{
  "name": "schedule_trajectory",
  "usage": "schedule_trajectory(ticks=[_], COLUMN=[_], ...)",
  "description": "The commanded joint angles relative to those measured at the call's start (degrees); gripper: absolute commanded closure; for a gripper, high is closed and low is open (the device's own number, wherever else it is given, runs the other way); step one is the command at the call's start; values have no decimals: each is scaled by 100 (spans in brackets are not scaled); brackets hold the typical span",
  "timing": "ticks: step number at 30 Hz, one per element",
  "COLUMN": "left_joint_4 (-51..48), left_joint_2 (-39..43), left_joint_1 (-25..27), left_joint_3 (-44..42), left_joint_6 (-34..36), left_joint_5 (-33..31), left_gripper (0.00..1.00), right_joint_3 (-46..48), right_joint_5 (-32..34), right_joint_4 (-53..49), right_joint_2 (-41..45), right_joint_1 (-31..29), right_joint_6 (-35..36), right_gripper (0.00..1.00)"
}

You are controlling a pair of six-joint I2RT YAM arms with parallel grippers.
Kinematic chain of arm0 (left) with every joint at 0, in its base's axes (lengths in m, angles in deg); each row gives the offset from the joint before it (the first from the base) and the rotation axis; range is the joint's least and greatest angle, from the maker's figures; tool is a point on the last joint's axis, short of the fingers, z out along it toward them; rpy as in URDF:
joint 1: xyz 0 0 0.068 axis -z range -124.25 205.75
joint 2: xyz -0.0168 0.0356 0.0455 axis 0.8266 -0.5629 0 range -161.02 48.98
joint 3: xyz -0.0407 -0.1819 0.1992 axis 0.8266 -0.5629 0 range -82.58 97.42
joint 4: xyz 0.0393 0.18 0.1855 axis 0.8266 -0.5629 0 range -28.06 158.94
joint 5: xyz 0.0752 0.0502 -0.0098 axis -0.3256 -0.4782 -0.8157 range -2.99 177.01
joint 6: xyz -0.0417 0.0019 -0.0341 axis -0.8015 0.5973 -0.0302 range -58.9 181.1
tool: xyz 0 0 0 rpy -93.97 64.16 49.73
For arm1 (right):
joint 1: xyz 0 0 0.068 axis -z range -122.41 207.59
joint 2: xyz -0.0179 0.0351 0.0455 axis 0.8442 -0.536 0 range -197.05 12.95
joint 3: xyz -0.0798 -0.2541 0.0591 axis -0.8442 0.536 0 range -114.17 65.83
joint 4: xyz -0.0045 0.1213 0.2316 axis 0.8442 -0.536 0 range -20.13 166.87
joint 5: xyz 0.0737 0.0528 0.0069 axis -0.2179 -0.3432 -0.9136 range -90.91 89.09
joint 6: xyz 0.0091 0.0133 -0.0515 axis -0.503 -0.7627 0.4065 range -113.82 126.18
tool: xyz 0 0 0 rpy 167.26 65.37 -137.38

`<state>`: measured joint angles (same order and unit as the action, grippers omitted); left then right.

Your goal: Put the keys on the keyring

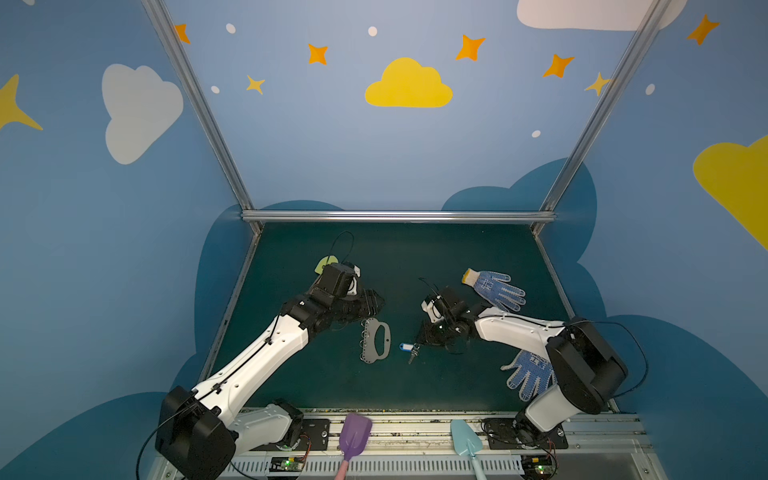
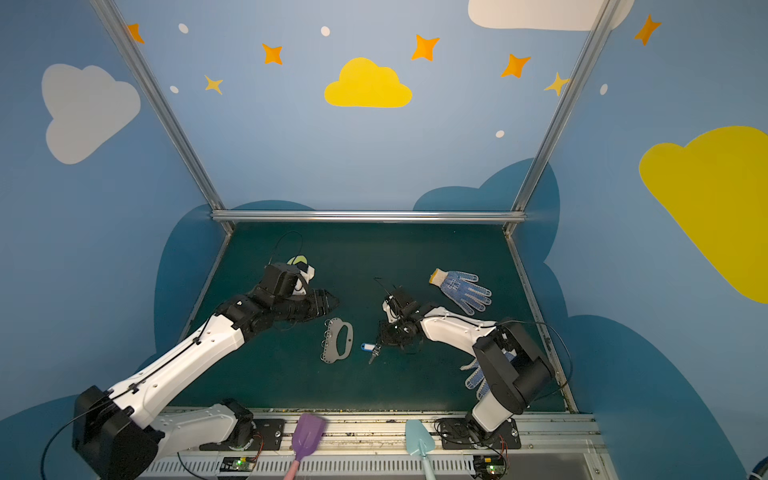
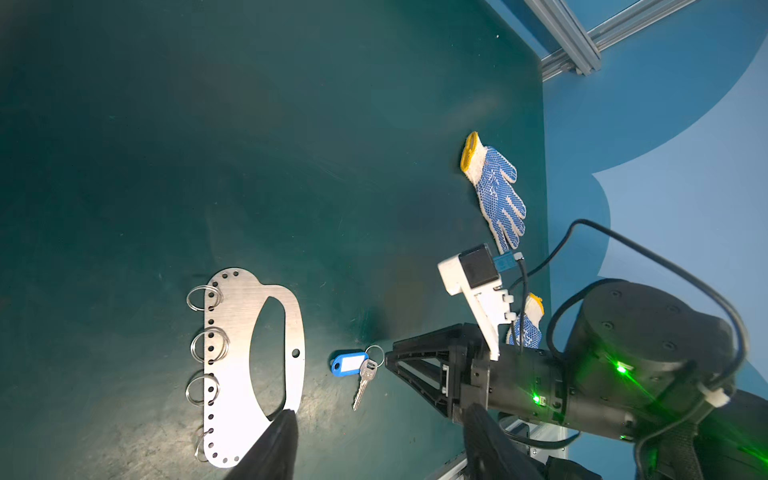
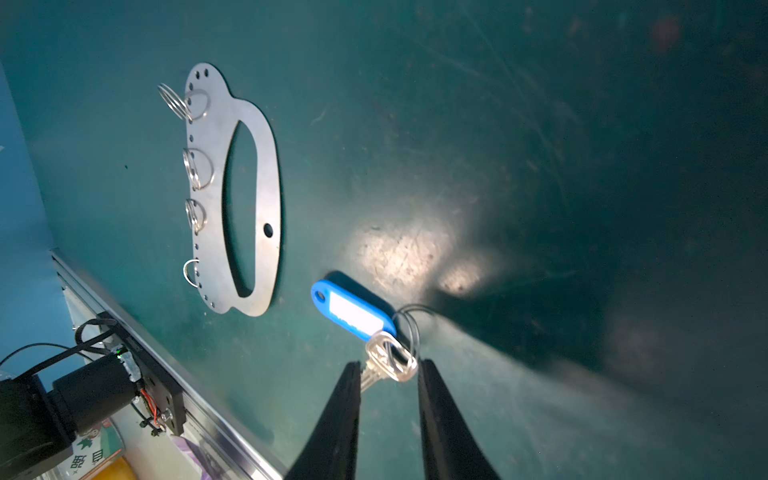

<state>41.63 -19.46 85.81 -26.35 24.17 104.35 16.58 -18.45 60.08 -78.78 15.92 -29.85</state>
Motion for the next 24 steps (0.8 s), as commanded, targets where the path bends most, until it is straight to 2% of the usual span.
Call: schedule_trajectory(ticks=[1, 7, 12, 24], left_joint_4=[103, 121, 155, 157], left_joint_2=[-43, -160, -162, -239], left_joint_1=[-9, -9, 2, -4], left_joint_3=[-68, -24, -15, 37], left_joint_6=[-45, -41, -38, -69], left_joint_5=[37, 103, 110, 94], left_gripper=[36, 36, 36, 36], right_joint_3=[56, 9, 153, 211], right_joint_5=[-71, 46, 110, -127], right_joint_4=[184, 23, 9, 263], right_joint_2=[-98, -282, -57, -175], right_joint_1=[21, 22, 19, -83], right_joint_6=[-39, -39, -39, -39], right_gripper=[73, 73, 73, 73])
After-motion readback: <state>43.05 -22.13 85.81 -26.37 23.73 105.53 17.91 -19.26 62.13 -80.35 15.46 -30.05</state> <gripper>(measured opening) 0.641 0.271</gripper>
